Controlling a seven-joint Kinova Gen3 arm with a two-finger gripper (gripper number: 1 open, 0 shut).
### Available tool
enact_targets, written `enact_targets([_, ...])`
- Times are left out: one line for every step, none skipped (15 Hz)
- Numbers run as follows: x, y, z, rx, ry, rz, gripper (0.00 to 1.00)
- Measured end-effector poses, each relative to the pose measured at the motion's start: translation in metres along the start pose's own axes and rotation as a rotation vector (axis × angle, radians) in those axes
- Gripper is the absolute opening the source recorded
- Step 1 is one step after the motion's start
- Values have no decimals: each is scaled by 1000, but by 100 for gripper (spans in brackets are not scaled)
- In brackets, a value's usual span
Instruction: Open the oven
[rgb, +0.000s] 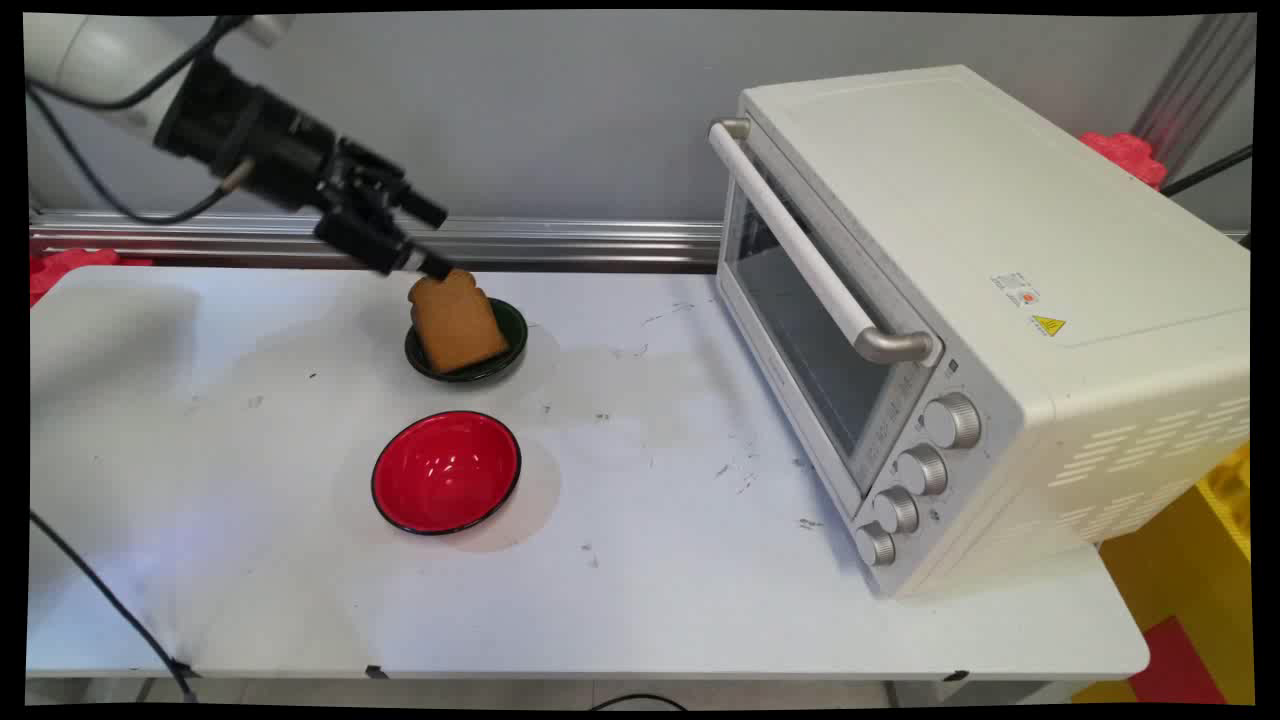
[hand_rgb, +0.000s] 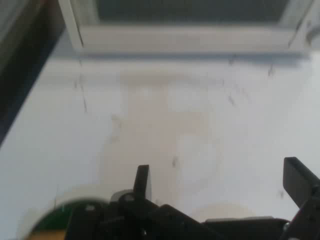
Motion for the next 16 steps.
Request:
enact_targets([8,0,2,2,17,4,100])
enact_targets([17,0,5,1,31,8,100])
enact_targets([25,1,8,-1,39,11,100])
enact_targets([32,2,12,-5,40,15,100])
enact_targets([41,4,16,-7,41,17,100])
enact_targets([49,6,21,-9,41,20,100])
enact_targets([60,8,27,-9,41,19,100])
enact_targets([71,11,34,-9,41,15,100])
enact_targets([81,14,40,-9,39,11,100])
enact_targets([90,16,46,-8,37,7,100])
enact_targets([101,18,52,-6,33,1,100])
enact_targets([112,21,59,-4,28,-1,100])
enact_targets([126,23,66,0,23,-2,100])
enact_targets([139,25,73,5,18,-1,100])
enact_targets([151,26,78,11,13,3,100])
enact_targets([163,27,83,16,5,8,100])
